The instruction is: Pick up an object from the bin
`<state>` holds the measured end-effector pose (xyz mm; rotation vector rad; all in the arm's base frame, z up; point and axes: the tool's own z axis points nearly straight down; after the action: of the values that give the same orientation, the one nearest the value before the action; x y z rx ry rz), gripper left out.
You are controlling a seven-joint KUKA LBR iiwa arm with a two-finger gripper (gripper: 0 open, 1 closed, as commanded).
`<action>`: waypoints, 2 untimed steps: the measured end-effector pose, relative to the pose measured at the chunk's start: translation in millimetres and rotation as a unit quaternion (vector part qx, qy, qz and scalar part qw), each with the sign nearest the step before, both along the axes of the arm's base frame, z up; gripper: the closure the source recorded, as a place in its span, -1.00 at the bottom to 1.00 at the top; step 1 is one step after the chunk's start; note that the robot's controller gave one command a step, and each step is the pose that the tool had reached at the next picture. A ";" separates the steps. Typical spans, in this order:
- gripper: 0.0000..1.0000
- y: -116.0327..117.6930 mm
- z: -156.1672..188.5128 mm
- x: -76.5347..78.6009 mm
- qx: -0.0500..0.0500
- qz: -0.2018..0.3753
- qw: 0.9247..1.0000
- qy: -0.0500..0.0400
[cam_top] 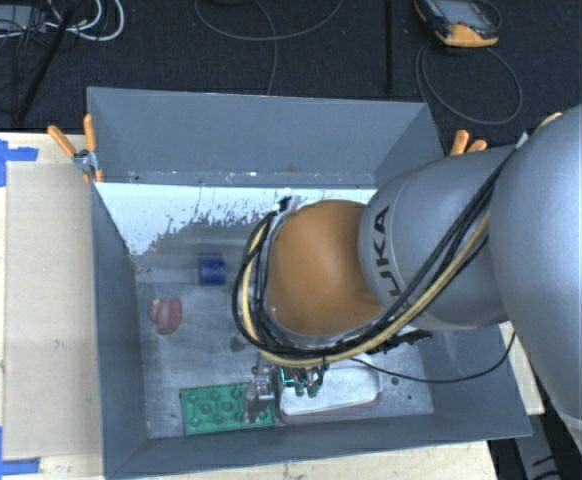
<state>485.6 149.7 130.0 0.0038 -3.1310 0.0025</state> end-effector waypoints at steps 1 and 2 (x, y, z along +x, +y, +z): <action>-1.00 -14.2 -57.3 2.9 0.002 -0.007 1.000 -0.007; 1.00 -13.4 -56.6 -2.8 0.001 -0.006 1.000 0.005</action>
Offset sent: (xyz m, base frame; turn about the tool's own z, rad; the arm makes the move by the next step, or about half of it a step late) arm 0.0002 -0.0156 -0.0600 0.0108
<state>482.8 136.3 73.4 -0.0143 -3.1210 -0.0002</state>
